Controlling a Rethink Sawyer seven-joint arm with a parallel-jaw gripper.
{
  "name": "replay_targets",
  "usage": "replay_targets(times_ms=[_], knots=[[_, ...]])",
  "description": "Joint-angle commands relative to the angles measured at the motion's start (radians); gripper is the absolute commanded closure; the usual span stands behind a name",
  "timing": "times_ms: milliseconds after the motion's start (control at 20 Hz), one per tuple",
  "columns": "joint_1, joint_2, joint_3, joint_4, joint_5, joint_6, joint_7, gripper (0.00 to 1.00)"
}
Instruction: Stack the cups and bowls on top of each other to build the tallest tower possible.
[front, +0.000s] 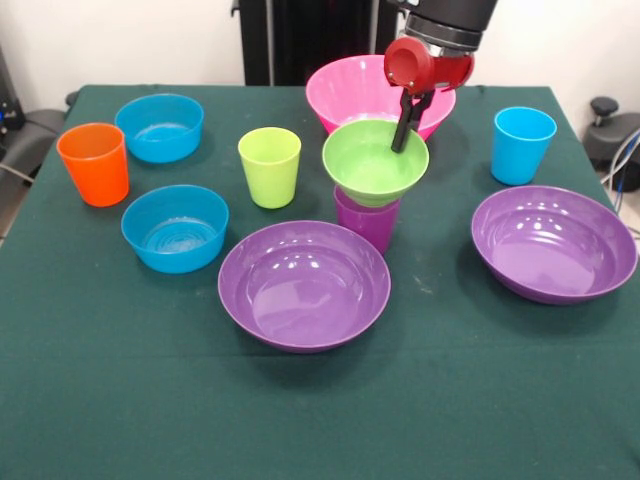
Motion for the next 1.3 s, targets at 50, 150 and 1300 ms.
replay_targets(times_ms=[50, 150, 1300], knots=[[0.004, 0.046, 0.029, -0.011, -0.059, -0.005, -0.005, 1.00], [0.002, 0.046, 0.031, -0.010, -0.060, -0.005, -0.009, 1.00], [0.023, 0.051, 0.008, -0.023, -0.082, -0.015, -0.002, 0.00]])
